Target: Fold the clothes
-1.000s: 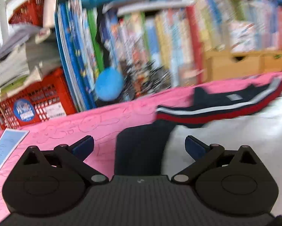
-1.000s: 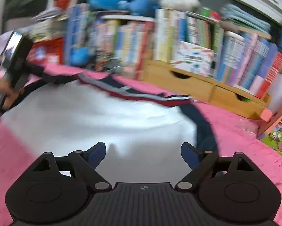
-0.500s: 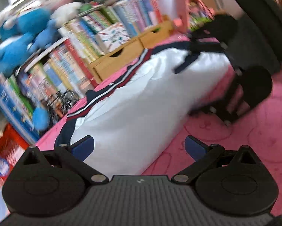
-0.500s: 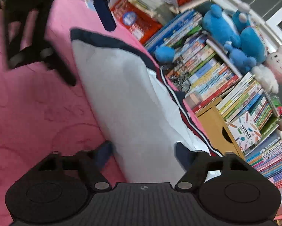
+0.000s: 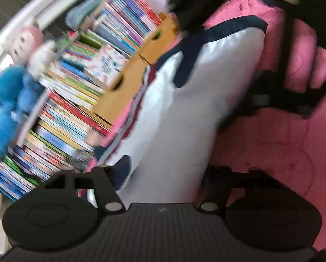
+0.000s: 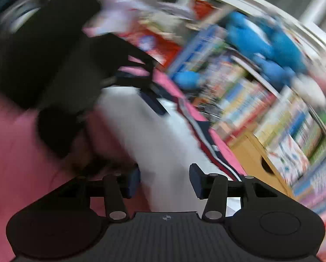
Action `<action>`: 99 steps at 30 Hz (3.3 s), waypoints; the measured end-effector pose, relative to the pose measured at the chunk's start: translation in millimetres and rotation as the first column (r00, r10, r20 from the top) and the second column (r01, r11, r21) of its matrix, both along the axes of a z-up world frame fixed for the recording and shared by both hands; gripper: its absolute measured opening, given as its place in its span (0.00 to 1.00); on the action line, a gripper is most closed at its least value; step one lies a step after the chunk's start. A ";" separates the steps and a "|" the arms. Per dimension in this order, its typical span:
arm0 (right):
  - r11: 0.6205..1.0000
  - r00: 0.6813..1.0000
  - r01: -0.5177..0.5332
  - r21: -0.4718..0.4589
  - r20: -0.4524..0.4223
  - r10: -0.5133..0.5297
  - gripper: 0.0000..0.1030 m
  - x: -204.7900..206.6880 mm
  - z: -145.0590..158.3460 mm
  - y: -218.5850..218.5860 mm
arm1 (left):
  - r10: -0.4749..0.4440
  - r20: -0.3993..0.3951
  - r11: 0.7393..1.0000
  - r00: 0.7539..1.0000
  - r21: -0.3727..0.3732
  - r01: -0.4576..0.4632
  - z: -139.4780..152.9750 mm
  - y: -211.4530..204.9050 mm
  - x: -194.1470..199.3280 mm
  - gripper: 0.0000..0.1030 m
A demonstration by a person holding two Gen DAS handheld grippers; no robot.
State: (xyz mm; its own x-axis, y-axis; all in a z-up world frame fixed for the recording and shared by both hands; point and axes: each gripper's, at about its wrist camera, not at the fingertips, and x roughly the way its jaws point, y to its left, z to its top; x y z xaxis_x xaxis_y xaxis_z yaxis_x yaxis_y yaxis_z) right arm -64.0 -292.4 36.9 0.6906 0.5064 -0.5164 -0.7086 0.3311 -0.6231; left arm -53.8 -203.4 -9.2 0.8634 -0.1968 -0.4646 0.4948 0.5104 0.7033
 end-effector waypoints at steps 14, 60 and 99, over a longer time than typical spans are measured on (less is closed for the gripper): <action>0.978 0.973 -0.040 -0.204 0.216 0.085 0.59 14.2 -44.8 43.5 | -0.030 -0.008 0.992 1.000 0.120 0.031 -14.8 -3.0 16.8 0.51; 0.873 0.888 0.408 -0.266 0.337 -0.312 0.47 -68.3 -74.0 -150.4 | 0.549 0.038 0.810 0.835 0.220 -0.543 -24.6 146.9 -104.3 0.23; 0.647 0.711 0.650 0.398 -0.619 -0.334 0.08 182.2 -39.4 -69.8 | 0.515 -0.253 0.748 0.819 -0.333 -0.574 5.7 129.2 68.9 0.95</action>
State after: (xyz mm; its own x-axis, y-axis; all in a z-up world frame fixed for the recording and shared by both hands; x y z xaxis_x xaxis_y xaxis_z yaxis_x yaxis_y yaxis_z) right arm 118.1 -362.2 -2.5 0.6821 0.4513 -0.5754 -0.4553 0.8778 0.1488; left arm 15.1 -74.2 -3.5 0.8116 0.1035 -0.5750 0.1245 0.9309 0.3433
